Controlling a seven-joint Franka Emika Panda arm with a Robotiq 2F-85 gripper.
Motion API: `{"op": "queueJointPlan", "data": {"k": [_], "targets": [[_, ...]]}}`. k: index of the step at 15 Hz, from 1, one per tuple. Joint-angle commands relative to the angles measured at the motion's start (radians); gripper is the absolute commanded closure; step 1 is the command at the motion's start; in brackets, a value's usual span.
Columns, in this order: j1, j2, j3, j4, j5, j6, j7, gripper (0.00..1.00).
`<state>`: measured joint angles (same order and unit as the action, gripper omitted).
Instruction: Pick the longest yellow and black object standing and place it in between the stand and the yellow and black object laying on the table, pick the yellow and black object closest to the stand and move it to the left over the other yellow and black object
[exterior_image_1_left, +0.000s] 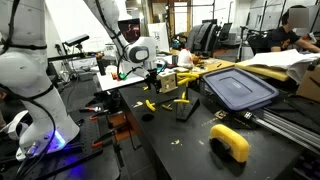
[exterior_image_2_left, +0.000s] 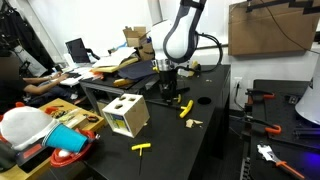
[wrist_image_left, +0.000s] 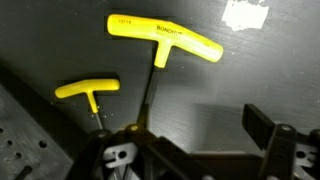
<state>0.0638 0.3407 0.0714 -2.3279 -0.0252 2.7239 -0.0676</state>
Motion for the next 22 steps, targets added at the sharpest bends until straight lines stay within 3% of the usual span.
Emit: {"op": "queueJointPlan", "data": {"k": [1, 4, 11, 16, 22], "targets": [[0.050, 0.085, -0.062, 0.084, -0.100, 0.036, 0.069, 0.00], [0.042, 0.149, -0.091, 0.167, -0.125, 0.003, 0.067, 0.00], [-0.049, 0.255, -0.065, 0.353, -0.065, -0.106, 0.000, 0.00], [-0.058, 0.290, -0.060, 0.417, -0.068, -0.181, -0.009, 0.00], [-0.043, 0.317, -0.080, 0.448, -0.104, -0.180, -0.005, 0.00]]}}
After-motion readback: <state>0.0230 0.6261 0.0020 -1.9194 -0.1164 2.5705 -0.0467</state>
